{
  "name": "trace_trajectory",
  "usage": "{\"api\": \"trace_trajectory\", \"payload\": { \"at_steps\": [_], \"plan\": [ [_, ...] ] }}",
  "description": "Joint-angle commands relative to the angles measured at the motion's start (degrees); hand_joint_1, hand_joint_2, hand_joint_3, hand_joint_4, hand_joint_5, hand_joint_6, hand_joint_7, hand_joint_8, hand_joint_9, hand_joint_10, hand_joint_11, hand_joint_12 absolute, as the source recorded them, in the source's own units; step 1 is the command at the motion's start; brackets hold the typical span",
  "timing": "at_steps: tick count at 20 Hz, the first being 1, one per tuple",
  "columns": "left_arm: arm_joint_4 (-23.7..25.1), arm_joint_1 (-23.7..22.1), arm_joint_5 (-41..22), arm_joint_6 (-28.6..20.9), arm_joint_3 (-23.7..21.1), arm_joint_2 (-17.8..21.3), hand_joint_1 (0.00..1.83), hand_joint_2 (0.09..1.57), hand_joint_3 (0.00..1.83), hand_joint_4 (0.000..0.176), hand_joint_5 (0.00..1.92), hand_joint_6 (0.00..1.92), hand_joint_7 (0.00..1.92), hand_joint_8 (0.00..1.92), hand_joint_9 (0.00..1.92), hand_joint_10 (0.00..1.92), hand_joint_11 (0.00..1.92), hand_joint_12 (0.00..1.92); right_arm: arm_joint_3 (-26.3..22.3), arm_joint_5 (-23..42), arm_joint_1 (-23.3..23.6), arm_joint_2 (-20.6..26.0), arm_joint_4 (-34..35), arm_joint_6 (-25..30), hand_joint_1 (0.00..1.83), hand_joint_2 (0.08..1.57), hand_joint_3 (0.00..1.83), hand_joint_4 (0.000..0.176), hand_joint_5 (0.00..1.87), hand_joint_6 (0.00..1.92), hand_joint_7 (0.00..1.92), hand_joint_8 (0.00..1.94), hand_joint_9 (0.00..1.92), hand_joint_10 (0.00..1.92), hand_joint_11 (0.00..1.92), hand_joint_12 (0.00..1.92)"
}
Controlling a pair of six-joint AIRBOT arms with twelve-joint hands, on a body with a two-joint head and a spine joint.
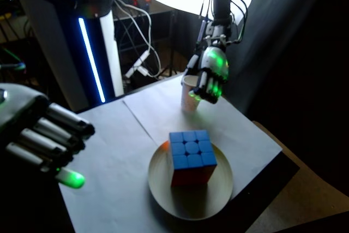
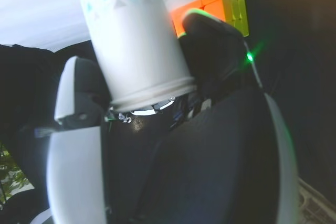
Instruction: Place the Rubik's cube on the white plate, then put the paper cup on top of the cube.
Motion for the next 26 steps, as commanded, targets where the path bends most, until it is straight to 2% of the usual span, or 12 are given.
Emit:
{"api": "trace_trajectory", "payload": {
  "at_steps": [1, 5, 7, 8, 9, 10, 11, 13, 15, 17, 23, 26],
  "plan": [
    [-2.15, -0.97, -6.89, 0.14, -0.13, 0.30, 1.25, 1.41, 0.01, 0.083, 0.15, 1.92, 0.40, 1.88, 0.19, 1.92, 0.17, 1.92, 0.28, 7.02, 0.25, -0.02, 0.53, -0.02, 1.01, 1.43, 0.00, 0.000, 0.37, 1.82, 0.56, 1.75, 0.40, 1.86, 0.45, 1.92],
    [-2.40, -1.03, -7.56, 0.27, -0.14, 0.44, 1.42, 1.39, 0.01, 0.056, 0.23, 1.92, 0.35, 1.89, 0.43, 1.92, 0.37, 1.92, 0.28, 7.03, 0.24, -0.02, 0.54, -0.02, 1.01, 1.43, 0.00, 0.000, 0.39, 1.81, 0.55, 1.75, 0.38, 1.85, 0.46, 1.92],
    [-2.55, -1.15, -7.85, 0.41, -0.20, 0.61, 1.26, 1.41, 0.01, 0.112, 0.19, 1.92, 0.42, 1.86, 0.18, 1.92, 0.17, 1.92, 0.29, 7.03, 0.23, -0.05, 0.55, -0.02, 1.00, 1.43, 0.00, 0.000, 0.39, 1.82, 0.54, 1.74, 0.37, 1.84, 0.41, 1.92],
    [-2.57, -1.30, -7.95, 0.58, -0.29, 0.75, 1.22, 1.41, 0.00, 0.097, 0.19, 1.92, 0.44, 1.84, 0.11, 1.92, 0.14, 1.92, 0.29, 7.03, 0.23, -0.05, 0.58, -0.02, 1.00, 1.43, 0.00, 0.000, 0.39, 1.82, 0.54, 1.74, 0.35, 1.82, 0.38, 1.92],
    [-2.59, -1.37, -7.97, 0.72, -0.33, 0.83, 1.38, 1.40, 0.00, 0.034, 0.19, 1.92, 0.39, 1.87, 0.35, 1.92, 0.22, 1.92, 0.29, 7.03, 0.23, -0.06, 0.60, -0.02, 1.01, 1.42, 0.00, 0.000, 0.39, 1.81, 0.55, 1.75, 0.35, 1.84, 0.40, 1.92],
    [-2.63, -1.45, -7.98, 0.82, -0.33, 0.87, 1.42, 1.39, 0.00, 0.009, 0.18, 1.92, 0.37, 1.88, 0.42, 1.92, 0.30, 1.92, 0.29, 7.03, 0.23, -0.07, 0.60, -0.02, 1.01, 1.43, 0.00, 0.000, 0.38, 1.81, 0.55, 1.76, 0.39, 1.87, 0.48, 1.92],
    [-2.71, -1.56, -8.31, 0.85, -0.33, 0.93, 1.17, 1.41, 0.03, 0.054, 0.23, 1.89, 0.43, 1.86, 0.20, 1.92, 0.24, 1.92, 0.29, 7.03, 0.23, -0.07, 0.60, -0.02, 1.01, 1.43, 0.00, 0.000, 0.38, 1.81, 0.55, 1.77, 0.39, 1.88, 0.48, 1.92],
    [-2.74, -1.68, -8.75, 0.92, -0.40, 1.05, 1.24, 1.38, 0.01, 0.084, 0.15, 1.92, 0.47, 1.80, 0.12, 1.92, 0.14, 1.92, 0.30, 7.03, 0.23, -0.07, 0.64, -0.02, 1.01, 1.43, 0.00, 0.000, 0.39, 1.81, 0.55, 1.77, 0.37, 1.87, 0.42, 1.92],
    [-2.77, -2.01, -9.49, 1.21, -0.68, 1.44, 1.39, 1.37, 0.03, 0.009, 0.19, 1.92, 0.42, 1.84, 0.37, 1.92, 0.25, 1.92, 0.31, 7.03, 0.23, -0.10, 0.66, -0.02, 1.01, 1.43, 0.00, 0.000, 0.38, 1.81, 0.55, 1.76, 0.38, 1.86, 0.44, 1.92],
    [-2.84, -2.27, -10.20, 1.94, -1.24, 2.11, 0.96, 1.47, 0.01, 0.027, 0.41, 1.83, 0.39, 1.92, 0.28, 1.92, 0.43, 1.92, 0.31, 7.03, 0.23, -0.11, 0.68, -0.02, 1.01, 1.43, 0.00, 0.000, 0.38, 1.81, 0.56, 1.76, 0.40, 1.86, 0.47, 1.92],
    [-3.02, -4.03, -11.79, 3.33, -1.67, 3.08, 1.21, 1.44, 0.00, 0.000, 0.41, 1.92, 0.30, 1.85, 0.47, 1.83, 0.37, 1.87, 0.37, 7.03, 0.23, -0.21, 0.74, -0.02, 1.00, 1.43, 0.00, 0.000, 0.38, 1.83, 0.54, 1.75, 0.35, 1.83, 0.39, 1.92],
    [-2.96, -6.22, -11.20, 4.60, -1.50, 3.32, 1.22, 1.41, 0.00, 0.000, 0.04, 1.85, 0.44, 1.83, 0.19, 1.80, 0.16, 1.92, 0.39, 7.03, 0.23, -0.23, 0.74, -0.02, 1.00, 1.43, 0.00, 0.000, 0.38, 1.82, 0.54, 1.76, 0.36, 1.85, 0.41, 1.92]
  ]
}}
